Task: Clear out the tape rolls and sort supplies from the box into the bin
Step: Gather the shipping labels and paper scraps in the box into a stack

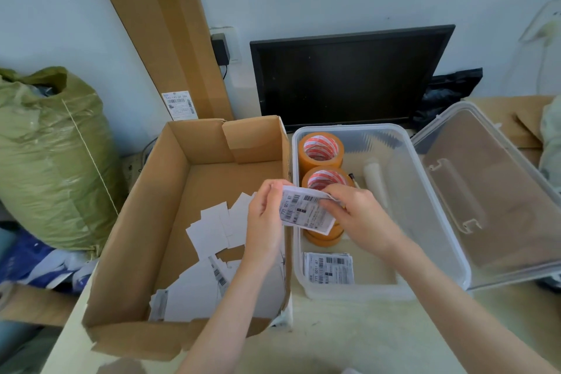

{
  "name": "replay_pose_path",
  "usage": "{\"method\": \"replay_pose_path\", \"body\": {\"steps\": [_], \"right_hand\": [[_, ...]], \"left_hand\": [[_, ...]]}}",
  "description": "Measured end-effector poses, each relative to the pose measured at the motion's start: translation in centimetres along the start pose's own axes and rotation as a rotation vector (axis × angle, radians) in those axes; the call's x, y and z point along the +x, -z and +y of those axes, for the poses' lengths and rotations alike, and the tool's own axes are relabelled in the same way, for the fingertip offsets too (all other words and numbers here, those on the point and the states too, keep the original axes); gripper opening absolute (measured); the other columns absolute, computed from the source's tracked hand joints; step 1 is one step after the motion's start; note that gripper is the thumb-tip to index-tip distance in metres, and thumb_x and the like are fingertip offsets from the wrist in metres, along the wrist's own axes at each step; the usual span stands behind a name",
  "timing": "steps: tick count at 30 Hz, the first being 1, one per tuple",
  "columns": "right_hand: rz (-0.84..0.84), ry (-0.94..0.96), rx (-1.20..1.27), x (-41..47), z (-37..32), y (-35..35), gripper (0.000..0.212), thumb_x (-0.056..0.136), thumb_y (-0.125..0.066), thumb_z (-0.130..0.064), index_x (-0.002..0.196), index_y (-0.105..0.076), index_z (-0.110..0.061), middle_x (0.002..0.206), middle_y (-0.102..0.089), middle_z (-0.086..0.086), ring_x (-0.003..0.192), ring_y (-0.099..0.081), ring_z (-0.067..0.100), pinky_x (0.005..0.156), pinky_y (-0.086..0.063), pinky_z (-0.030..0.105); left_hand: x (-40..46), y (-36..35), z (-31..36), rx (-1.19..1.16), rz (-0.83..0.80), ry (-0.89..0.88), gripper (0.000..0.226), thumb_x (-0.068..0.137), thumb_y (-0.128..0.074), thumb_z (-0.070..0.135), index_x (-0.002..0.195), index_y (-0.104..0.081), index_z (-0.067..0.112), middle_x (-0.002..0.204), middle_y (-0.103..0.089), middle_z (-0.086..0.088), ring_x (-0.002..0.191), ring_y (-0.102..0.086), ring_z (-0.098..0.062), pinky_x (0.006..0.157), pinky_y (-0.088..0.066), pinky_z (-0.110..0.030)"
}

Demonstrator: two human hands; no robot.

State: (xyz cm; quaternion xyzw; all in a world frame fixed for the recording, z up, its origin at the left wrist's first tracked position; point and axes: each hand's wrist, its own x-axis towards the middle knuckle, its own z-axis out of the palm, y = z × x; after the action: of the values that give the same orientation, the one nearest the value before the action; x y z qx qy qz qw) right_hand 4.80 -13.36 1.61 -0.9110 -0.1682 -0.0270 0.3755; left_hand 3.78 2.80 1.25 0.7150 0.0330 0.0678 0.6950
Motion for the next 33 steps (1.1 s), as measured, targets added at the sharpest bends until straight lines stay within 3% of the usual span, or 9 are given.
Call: {"method": "replay_pose_path", "body": {"steps": [3, 8, 10, 13, 18, 22, 25, 28, 33], "right_hand": [[-0.182, -0.165, 0.088, 0.5, 1.5, 1.5, 0.027, 0.096, -0.055, -0.016, 0.075, -0.052, 0.001, 0.067, -0.054, 0.008, 0.062, -0.044, 0.014, 0.06, -0.035, 0.031], [-0.542, -0.367, 0.126, 0.8, 4.8, 3.2, 0.016, 0.095, -0.055, -0.01, 0.089, -0.067, -0.001, 0.08, -0.069, 0.0, 0.061, -0.063, -0.001, 0.057, -0.052, 0.02], [-0.704, -0.452, 0.105, 0.9, 6.4, 2.5, 0.015, 0.095, -0.054, -0.008, 0.087, -0.066, -0.008, 0.087, -0.072, 0.001, 0.078, -0.071, 0.009, 0.065, -0.06, 0.027], [-0.828, -0.568, 0.018, 1.3, 8.6, -0.2, 0.018, 0.096, -0.053, -0.01, 0.1, -0.064, 0.003, 0.108, -0.069, 0.018, 0.096, -0.07, 0.031, 0.073, -0.06, 0.038], [-0.917, -0.653, -0.065, 0.8, 10.8, -4.7, 0.027, 0.097, -0.047, -0.01, 0.119, -0.058, -0.001, 0.116, -0.067, 0.014, 0.099, -0.07, 0.028, 0.083, -0.058, 0.041], [-0.941, -0.482, -0.167, 0.7, 10.7, -5.1, 0.033, 0.095, -0.048, -0.008, 0.128, -0.051, -0.006, 0.128, -0.057, 0.012, 0.113, -0.059, 0.03, 0.09, -0.054, 0.043], [-0.886, -0.39, -0.205, 0.8, 10.2, -4.1, 0.047, 0.095, -0.051, -0.009, 0.141, -0.041, -0.008, 0.143, -0.047, 0.008, 0.132, -0.045, 0.028, 0.107, -0.039, 0.036], [-0.799, -0.398, -0.148, 0.6, 8.6, -2.2, 0.039, 0.096, -0.049, -0.006, 0.135, -0.05, -0.005, 0.134, -0.056, 0.012, 0.124, -0.053, 0.025, 0.094, -0.039, 0.019], [-0.499, -0.338, 0.15, 0.0, 4.8, 0.1, 0.019, 0.092, -0.055, -0.007, 0.105, -0.067, -0.013, 0.101, -0.071, 0.004, 0.093, -0.067, 0.017, 0.089, -0.052, 0.029]], "left_hand": [[-0.1, 0.1, -0.2, 0.054, -0.109, 0.0, 0.03, 0.103, -0.033, 0.02, 0.101, -0.061, 0.007, 0.084, -0.063, 0.0, 0.074, -0.06, 0.007, 0.06, -0.043, -0.005], [0.0, 0.9, -2.2, 0.096, -0.045, 0.026, 0.032, 0.102, -0.035, 0.021, 0.095, -0.065, 0.014, 0.082, -0.068, 0.004, 0.077, -0.062, -0.001, 0.071, -0.047, -0.011], [0.2, 1.4, -3.2, 0.104, 0.006, 0.068, 0.034, 0.102, -0.034, 0.023, 0.093, -0.065, 0.014, 0.083, -0.067, 0.001, 0.077, -0.061, -0.002, 0.071, -0.048, -0.013], [0.2, 1.9, -4.0, 0.145, 0.026, 0.085, 0.033, 0.103, -0.034, 0.022, 0.088, -0.064, 0.019, 0.082, -0.064, 0.0, 0.078, -0.06, -0.004, 0.074, -0.048, -0.017], [0.2, 3.2, -5.2, 0.192, 0.05, 0.174, 0.028, 0.102, -0.036, 0.024, 0.098, -0.063, 0.016, 0.089, -0.064, -0.002, 0.087, -0.061, -0.014, 0.081, -0.05, -0.023], [0.0, 4.4, -6.0, 0.239, 0.056, 0.225, 0.024, 0.102, -0.038, 0.023, 0.097, -0.061, 0.02, 0.092, -0.064, 0.001, 0.089, -0.061, -0.013, 0.08, -0.049, -0.021], [0.1, 4.9, -6.2, 0.292, 0.039, 0.247, 0.022, 0.101, -0.04, 0.021, 0.102, -0.061, 0.015, 0.096, -0.064, 0.002, 0.091, -0.061, -0.012, 0.082, -0.05, -0.024], [0.7, 5.6, -6.7, 0.374, 0.014, 0.271, 0.02, 0.1, -0.042, 0.02, 0.105, -0.06, 0.017, 0.104, -0.062, 0.002, 0.096, -0.06, -0.013, 0.084, -0.049, -0.026], [2.3, 7.2, -9.2, 0.77, -0.156, 0.279, 0.033, 0.096, -0.051, 0.026, 0.128, -0.05, 0.017, 0.135, -0.047, -0.003, 0.118, -0.049, -0.02, 0.1, -0.042, -0.033]]}}
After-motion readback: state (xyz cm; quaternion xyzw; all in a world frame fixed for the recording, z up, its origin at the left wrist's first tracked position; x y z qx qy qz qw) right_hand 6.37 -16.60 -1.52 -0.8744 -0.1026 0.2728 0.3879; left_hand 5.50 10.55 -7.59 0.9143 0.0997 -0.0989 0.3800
